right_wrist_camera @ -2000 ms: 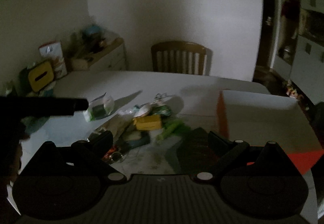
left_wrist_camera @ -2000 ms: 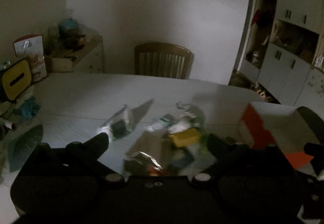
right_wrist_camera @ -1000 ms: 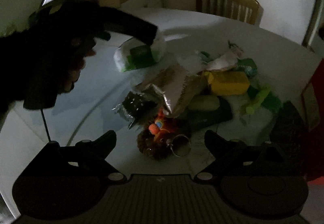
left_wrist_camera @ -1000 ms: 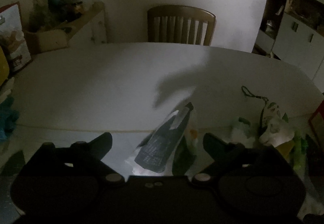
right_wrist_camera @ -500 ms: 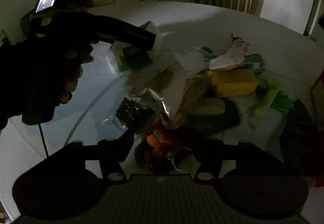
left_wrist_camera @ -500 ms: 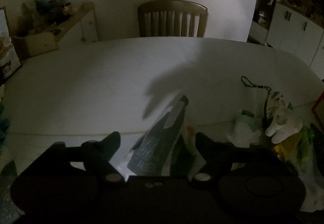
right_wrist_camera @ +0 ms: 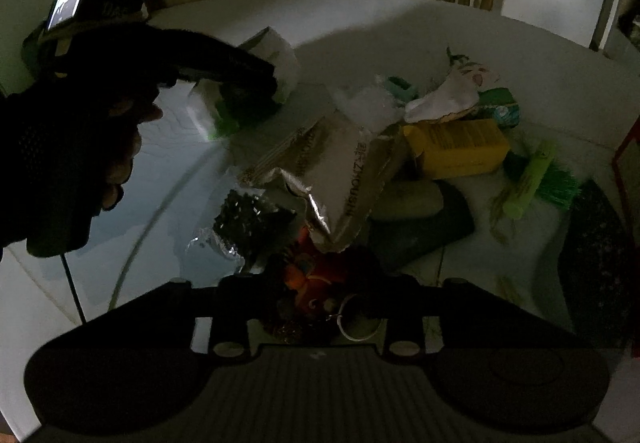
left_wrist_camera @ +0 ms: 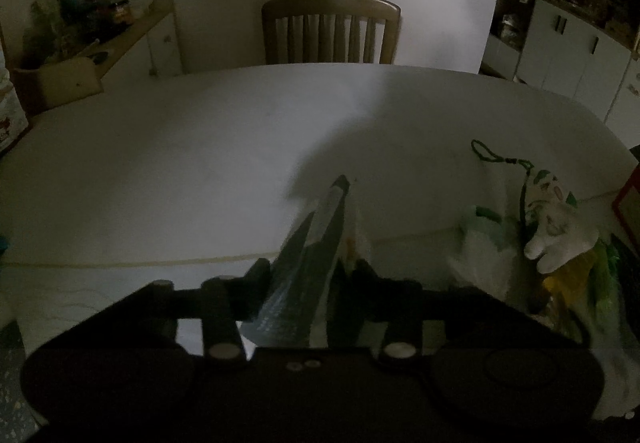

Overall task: Organize objects
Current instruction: 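Grasp the clear plastic packet with the left gripper while the right gripper reaches the orange toy, then grasp the small orange toy with the right gripper while the left gripper holds the packet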

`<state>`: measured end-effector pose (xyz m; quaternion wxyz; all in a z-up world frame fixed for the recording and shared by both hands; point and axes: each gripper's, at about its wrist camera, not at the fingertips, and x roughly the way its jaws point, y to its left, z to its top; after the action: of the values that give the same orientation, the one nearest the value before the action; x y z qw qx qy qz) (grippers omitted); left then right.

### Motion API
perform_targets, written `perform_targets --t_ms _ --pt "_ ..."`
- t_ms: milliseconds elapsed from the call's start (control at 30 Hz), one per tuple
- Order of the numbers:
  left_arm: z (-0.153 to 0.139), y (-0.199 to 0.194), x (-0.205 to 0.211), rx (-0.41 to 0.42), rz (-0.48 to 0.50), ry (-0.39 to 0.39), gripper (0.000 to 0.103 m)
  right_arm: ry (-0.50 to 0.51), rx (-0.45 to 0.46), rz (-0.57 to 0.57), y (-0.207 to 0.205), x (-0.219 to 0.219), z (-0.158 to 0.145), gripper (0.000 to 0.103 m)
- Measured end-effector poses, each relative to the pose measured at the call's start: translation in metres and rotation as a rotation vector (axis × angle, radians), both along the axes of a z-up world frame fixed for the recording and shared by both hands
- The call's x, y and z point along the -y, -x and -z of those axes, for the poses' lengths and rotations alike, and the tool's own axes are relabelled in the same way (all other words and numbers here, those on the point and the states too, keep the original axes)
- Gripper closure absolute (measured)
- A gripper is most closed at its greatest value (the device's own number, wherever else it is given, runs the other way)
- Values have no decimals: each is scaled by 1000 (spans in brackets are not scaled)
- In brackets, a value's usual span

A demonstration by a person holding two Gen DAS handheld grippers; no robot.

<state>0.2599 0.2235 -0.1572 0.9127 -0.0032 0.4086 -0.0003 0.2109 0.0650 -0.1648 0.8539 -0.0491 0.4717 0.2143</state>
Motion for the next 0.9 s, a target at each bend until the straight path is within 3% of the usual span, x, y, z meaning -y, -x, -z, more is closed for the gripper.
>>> perform_targets --t_ms 67,233,300,467,700,867,900 --pt "-2 1 -2 2 0 17 69 -7 -4 1 2 2 -2 71" --pt "-11 10 -3 22 13 42 72 -38 4 10 11 7 -13 72" --pt "-16 15 -2 28 20 44 72 -58 1 19 15 10 -22 102" --pt "-30 31 0 40 40 56 72 -97 29 29 24 22 -43 102" --pt "-41 53 1 48 69 91 72 -82 25 -49 32 16 -37 99" --pt "-35 61 1 29 73 106 72 -65 -11 -69 30 7 -25 85" --pt "-34 63 1 26 72 107 72 -64 -11 -69 30 6 -24 75"
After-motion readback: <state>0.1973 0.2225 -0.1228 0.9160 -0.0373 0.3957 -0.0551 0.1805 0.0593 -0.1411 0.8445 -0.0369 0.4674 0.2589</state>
